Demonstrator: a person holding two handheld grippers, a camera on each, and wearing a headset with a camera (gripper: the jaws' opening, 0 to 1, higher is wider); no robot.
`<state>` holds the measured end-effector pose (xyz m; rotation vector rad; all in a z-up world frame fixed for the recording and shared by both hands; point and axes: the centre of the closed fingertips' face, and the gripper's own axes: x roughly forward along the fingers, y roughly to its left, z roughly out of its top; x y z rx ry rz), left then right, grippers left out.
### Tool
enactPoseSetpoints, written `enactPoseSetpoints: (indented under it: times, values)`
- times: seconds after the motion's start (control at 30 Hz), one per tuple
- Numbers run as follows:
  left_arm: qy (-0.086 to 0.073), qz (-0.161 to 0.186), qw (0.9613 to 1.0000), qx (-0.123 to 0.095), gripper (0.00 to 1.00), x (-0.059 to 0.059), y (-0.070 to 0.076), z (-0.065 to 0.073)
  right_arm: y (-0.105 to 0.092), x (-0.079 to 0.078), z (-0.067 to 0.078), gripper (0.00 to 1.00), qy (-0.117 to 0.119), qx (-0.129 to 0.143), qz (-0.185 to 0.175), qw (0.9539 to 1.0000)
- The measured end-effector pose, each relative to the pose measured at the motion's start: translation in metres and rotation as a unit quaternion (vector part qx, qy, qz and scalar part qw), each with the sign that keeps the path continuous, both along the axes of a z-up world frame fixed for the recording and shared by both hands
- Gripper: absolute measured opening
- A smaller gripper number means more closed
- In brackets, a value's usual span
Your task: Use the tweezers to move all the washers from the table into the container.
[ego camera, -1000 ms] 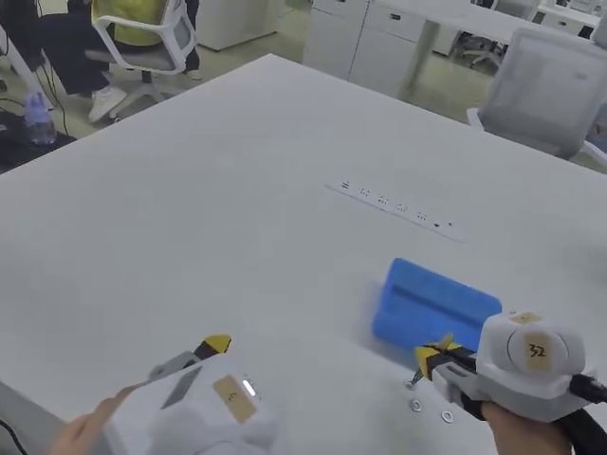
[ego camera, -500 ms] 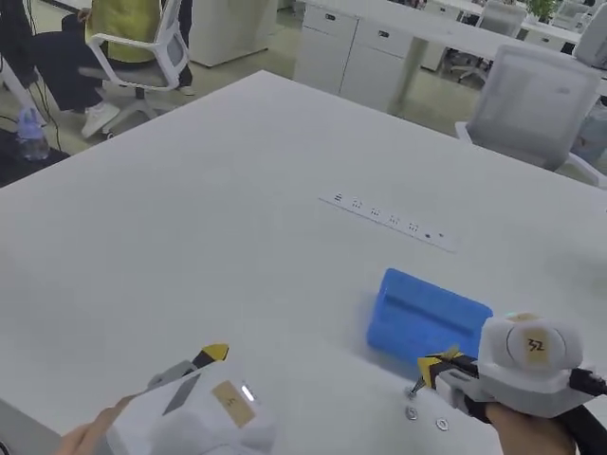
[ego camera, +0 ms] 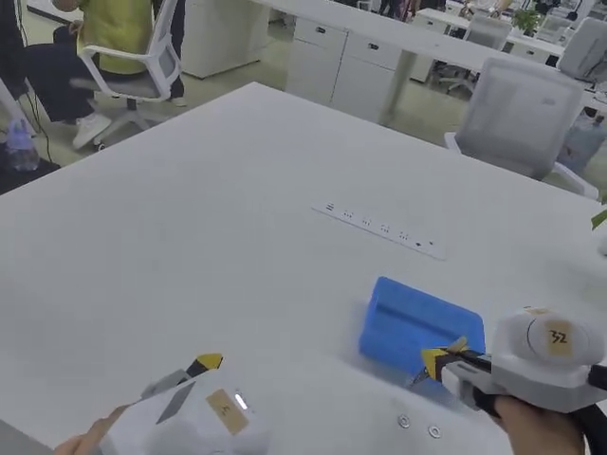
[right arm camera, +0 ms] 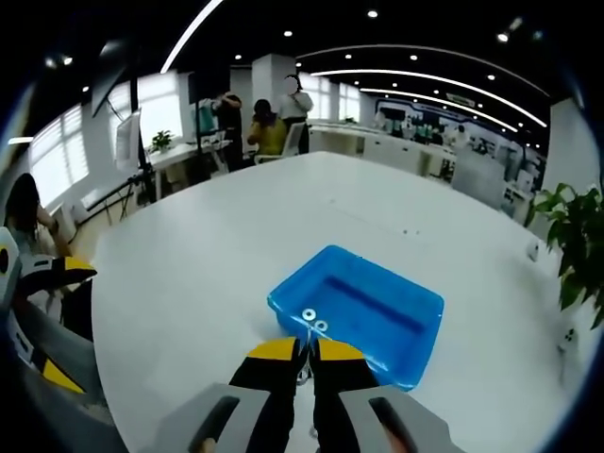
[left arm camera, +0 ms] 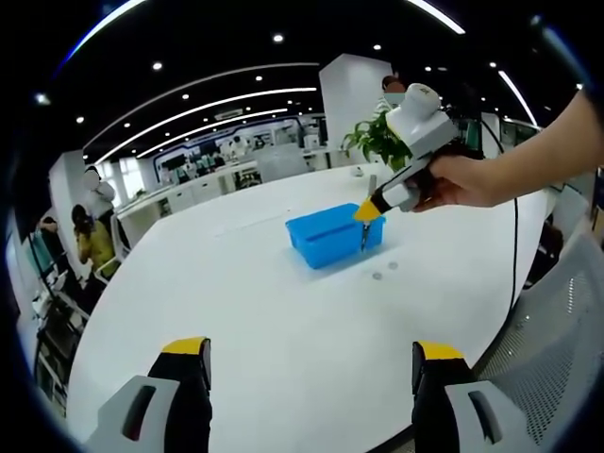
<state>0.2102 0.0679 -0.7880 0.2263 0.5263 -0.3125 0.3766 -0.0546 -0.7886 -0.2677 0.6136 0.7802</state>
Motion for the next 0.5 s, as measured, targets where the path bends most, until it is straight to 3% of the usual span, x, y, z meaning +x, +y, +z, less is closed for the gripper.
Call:
enactPoseSetpoints:
  times: [0.3,0.5]
  values:
    - [0.003,0.0,1.0,0.0,0.9,0.0,0.0,-0.001,0.008,0.01,0.016,0.02,-0.019,0.002,0.016,0.9997]
    - [0.005,-0.002,1.0,0.0,0.9,-0.001,-0.001,-0.002,0.014,0.029,0.031,0.02,-0.034,0.021,0.007,0.9992]
